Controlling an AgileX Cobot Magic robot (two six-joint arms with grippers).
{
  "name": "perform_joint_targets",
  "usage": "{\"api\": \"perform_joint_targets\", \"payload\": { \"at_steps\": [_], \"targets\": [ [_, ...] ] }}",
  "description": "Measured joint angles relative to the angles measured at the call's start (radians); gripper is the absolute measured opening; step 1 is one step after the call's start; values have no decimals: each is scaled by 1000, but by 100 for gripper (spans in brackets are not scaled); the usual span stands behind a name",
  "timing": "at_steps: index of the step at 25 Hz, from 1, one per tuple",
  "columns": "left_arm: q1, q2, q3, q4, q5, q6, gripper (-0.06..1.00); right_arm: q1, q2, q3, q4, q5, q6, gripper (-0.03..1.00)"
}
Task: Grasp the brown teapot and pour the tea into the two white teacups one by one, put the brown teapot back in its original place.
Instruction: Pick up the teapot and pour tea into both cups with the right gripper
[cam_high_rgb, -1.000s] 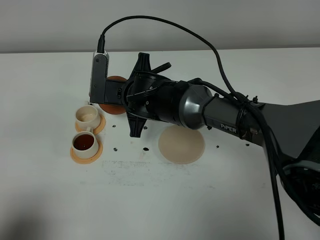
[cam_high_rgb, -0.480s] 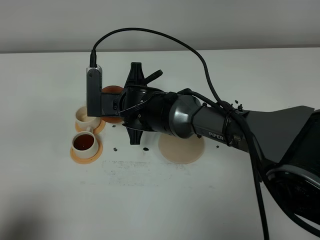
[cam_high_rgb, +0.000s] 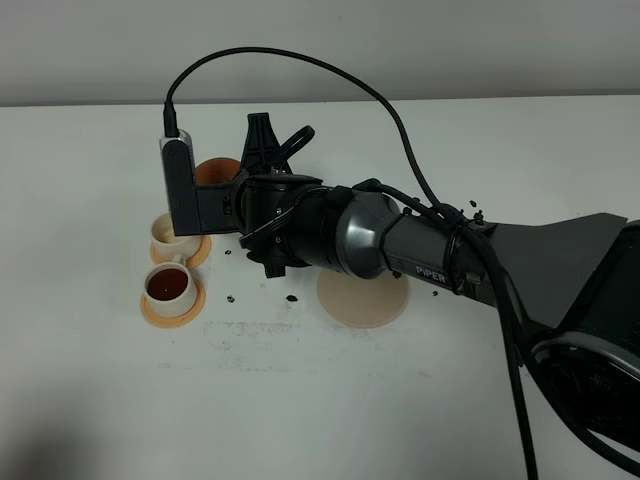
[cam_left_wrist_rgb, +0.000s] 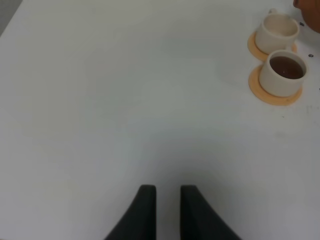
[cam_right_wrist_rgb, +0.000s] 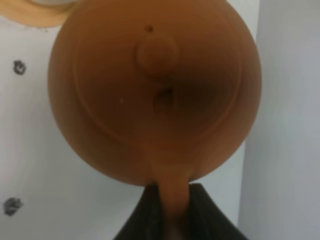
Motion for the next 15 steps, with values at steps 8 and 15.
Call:
{"api": "perform_joint_targets", "payload": {
  "at_steps": [8,15],
  "targets": [
    [0,0,0,0,0,1,11,0,24,-1,-61,-2,0,9],
    [0,0,0,0,0,1,11,0,28,-1,-148,-3,0,9]
  ]
}}
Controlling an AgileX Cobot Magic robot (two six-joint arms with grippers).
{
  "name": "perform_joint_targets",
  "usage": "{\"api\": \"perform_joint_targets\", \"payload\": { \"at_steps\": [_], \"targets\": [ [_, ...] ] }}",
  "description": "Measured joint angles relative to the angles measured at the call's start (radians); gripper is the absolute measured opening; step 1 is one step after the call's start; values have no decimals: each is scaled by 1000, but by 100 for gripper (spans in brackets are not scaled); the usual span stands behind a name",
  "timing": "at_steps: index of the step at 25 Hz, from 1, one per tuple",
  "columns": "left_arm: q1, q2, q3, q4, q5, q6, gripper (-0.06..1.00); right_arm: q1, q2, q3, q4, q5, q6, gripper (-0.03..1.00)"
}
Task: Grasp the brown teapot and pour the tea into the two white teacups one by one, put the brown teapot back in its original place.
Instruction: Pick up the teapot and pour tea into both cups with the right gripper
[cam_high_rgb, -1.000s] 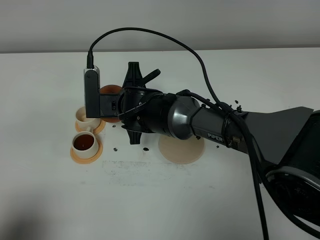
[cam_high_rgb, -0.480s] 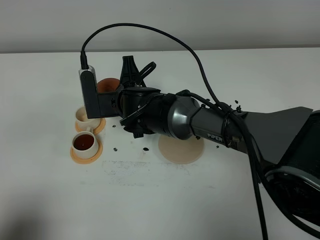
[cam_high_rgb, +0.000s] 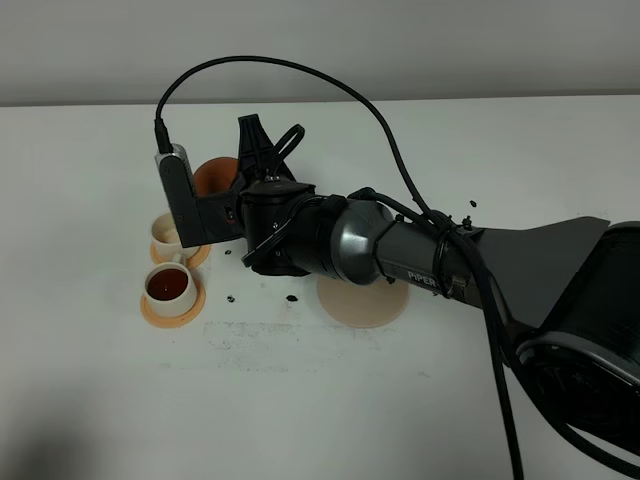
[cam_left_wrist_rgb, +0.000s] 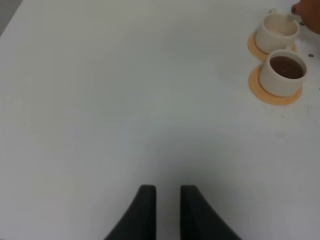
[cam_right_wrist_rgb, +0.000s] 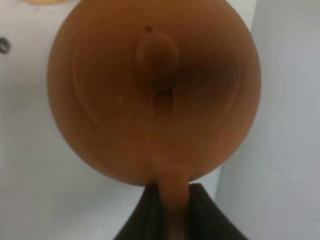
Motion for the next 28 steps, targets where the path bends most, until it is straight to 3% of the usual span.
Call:
{"api": "perform_joint_targets", "payload": {
  "at_steps": [12,28],
  "targets": [
    [0,0,0,0,0,0,11,8,0,0,-99,-3,-10,9],
    [0,0,0,0,0,0,11,14,0,0,-128,7,-75,9]
  ]
}}
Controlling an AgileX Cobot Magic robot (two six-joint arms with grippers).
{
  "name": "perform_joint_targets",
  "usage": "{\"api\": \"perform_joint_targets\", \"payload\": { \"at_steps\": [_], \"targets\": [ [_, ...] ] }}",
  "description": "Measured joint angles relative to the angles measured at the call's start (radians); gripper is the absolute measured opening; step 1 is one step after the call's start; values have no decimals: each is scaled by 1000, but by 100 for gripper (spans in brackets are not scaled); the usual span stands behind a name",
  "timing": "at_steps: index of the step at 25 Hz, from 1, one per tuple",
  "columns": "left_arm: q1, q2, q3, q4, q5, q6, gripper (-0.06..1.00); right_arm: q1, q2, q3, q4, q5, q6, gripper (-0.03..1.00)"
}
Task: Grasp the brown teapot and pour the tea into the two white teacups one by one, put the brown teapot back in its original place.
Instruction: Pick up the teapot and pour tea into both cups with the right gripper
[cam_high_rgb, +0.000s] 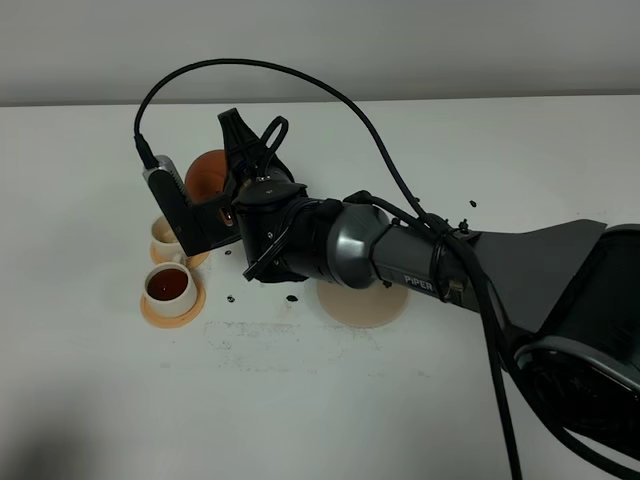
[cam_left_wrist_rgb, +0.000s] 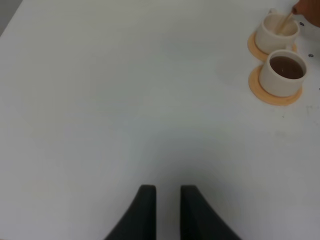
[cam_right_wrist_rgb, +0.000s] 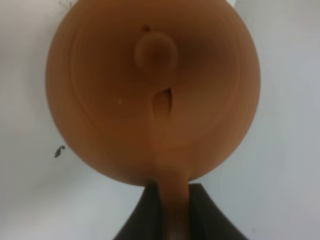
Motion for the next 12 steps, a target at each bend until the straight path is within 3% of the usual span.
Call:
{"api": "perform_joint_targets", "payload": {
  "at_steps": [12],
  "targets": [
    [0,0,0,0,0,-2,11,6,2,0,-47,6,-31,9]
  ]
}}
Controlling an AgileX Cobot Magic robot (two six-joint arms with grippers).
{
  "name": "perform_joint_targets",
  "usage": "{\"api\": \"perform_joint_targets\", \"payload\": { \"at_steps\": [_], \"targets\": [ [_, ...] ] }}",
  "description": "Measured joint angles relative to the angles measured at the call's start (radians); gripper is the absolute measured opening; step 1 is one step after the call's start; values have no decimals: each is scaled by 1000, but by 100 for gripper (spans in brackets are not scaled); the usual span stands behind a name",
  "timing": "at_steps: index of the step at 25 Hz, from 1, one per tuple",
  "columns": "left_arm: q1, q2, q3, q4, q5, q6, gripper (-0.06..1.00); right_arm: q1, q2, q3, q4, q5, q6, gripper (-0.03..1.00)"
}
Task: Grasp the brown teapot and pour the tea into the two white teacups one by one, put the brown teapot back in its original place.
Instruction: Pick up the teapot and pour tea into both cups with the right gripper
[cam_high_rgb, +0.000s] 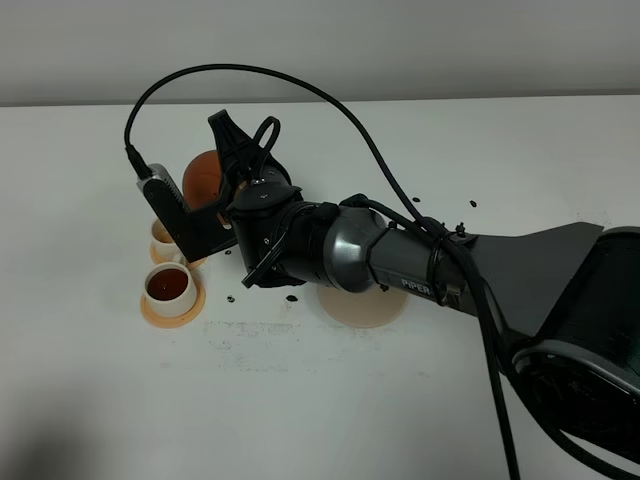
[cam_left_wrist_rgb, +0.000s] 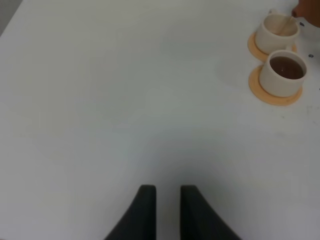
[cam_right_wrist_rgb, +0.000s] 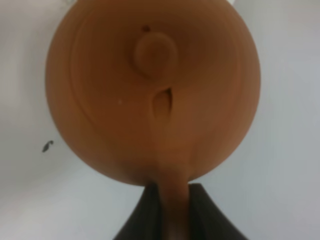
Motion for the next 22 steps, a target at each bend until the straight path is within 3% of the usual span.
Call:
{"api": "perform_joint_targets", "payload": {
  "at_steps": [22],
  "targets": [
    [0,0,0,0,0,1,11,0,0,0,-59,2,-44,9]
  ]
}}
